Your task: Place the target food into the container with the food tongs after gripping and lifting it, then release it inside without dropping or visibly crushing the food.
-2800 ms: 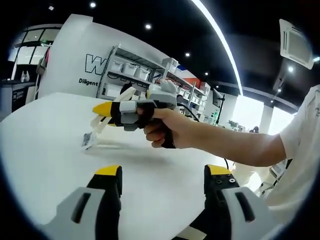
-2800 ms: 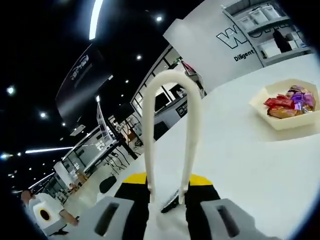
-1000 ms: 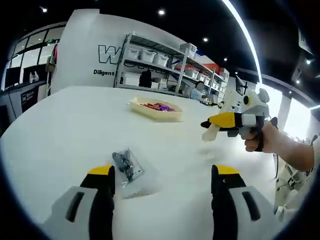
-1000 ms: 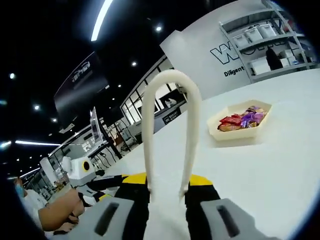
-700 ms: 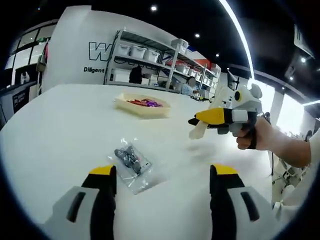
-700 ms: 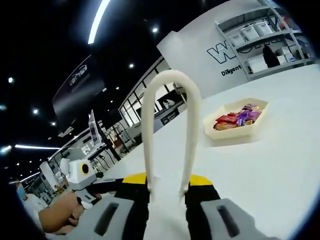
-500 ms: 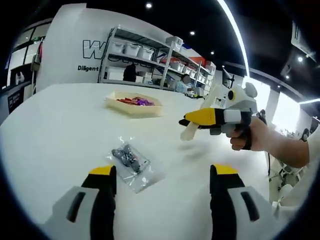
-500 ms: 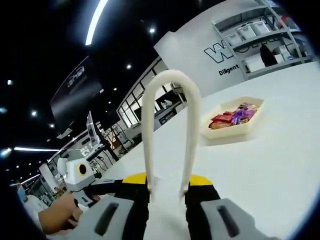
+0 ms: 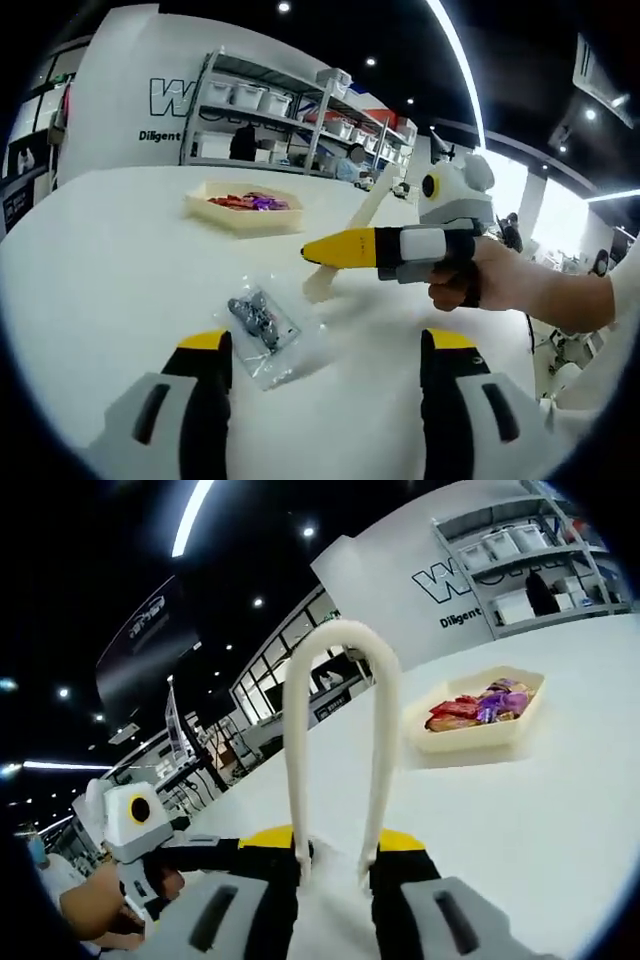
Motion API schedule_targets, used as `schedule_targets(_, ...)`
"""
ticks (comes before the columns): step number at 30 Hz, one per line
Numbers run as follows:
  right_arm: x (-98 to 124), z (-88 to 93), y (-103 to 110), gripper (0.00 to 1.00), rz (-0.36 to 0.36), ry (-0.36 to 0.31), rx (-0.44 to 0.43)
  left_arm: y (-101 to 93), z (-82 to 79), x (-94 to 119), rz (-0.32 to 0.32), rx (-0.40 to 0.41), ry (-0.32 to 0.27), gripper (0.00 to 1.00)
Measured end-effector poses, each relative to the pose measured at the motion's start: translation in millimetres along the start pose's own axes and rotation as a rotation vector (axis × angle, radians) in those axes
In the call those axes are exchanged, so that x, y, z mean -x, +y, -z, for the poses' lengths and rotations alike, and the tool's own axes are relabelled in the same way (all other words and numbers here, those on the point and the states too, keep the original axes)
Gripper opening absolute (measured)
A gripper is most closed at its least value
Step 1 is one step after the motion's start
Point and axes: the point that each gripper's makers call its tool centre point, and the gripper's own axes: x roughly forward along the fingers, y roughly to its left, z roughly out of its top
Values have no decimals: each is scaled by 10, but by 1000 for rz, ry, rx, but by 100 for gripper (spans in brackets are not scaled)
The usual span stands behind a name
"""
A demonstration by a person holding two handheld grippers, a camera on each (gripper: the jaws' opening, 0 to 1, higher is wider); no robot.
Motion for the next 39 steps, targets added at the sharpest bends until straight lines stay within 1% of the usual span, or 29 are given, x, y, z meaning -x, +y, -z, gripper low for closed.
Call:
schedule_targets(2, -25, 4, 6, 21, -9, 8, -32, -7, -1, -7, 4, 1, -2, 76)
schedule_targets(6, -55, 9, 59, 21, -13, 16, -13, -28, -18, -39, 15, 13, -11, 77)
schedule_targets(11, -43, -49, 138, 21, -32, 4, -33, -82, -26, -60, 34, 27, -20, 79)
schedule_targets(15, -99, -69, 271, 21, -49, 9, -12, -95, -26, -61, 40, 35, -24, 78)
schedule_targets(19, -168, -75, 390, 21, -64, 15, 6, -103, -19, -3, 51, 61, -26, 76)
schedule_targets(26, -268, -72, 493, 21, -73, 25, 32, -68, 8, 96, 32, 62, -29, 76)
schedule_targets(27, -290, -58, 499, 21, -69, 34, 39, -40, 9, 125, 20, 61, -33, 76)
schedule_targets(29, -318, -35, 520, 21, -70, 45, 52, -17, 21, 150, 19, 75, -38, 75)
schedule_targets(31, -340, -22, 533, 21, -68, 49, 57, -19, 20, 154, 19, 70, -39, 75)
schedule_targets(33, -355, -19, 537, 21, -65, 49, 63, 15, 16, 186, -4, 60, -41, 76)
schedule_targets(36, -367, -30, 533, 21, -65, 46, 62, 88, -32, 258, -35, 46, -64, 77)
schedule_targets(38, -368, -35, 534, 21, -67, 46, 58, 120, -35, 288, -45, 43, -62, 77)
schedule_targets(39, -363, -36, 536, 21, -69, 46, 57, 146, -30, 309, -57, 24, -57, 77)
